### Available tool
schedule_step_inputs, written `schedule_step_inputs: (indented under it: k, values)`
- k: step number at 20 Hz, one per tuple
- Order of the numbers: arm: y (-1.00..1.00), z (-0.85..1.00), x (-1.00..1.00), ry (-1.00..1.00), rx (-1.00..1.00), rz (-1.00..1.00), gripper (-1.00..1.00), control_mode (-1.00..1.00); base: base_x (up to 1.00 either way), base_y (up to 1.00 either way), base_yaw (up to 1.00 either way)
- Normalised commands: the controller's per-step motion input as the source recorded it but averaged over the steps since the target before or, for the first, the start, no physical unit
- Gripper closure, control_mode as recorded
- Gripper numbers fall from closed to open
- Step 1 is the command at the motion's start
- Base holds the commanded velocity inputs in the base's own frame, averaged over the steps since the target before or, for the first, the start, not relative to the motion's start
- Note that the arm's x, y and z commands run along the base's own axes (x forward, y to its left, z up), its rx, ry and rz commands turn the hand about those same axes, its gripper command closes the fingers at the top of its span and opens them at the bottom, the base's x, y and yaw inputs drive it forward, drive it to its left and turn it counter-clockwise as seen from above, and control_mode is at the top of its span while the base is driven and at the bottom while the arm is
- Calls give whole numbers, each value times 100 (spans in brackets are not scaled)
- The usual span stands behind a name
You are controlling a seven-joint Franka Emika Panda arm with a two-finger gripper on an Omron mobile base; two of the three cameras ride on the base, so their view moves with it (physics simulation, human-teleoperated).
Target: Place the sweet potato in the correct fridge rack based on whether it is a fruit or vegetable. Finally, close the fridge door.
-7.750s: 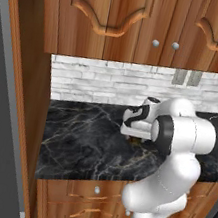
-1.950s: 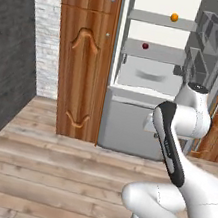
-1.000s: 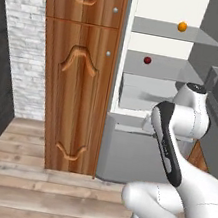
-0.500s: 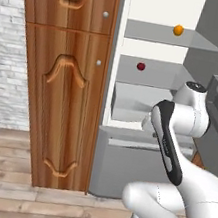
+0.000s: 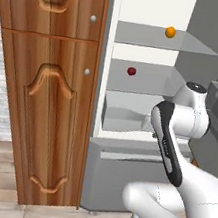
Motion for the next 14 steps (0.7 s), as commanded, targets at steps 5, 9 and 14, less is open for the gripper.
schedule_step_inputs:
  k: [5,9,14]
  values:
    - [0,0,0,0,0,0,100,100,57,-2,-12]
    - [0,0,0,0,0,0,100,100,49,-16,-9]
    - [0,0,0,0,0,0,100,100,47,-21,-4]
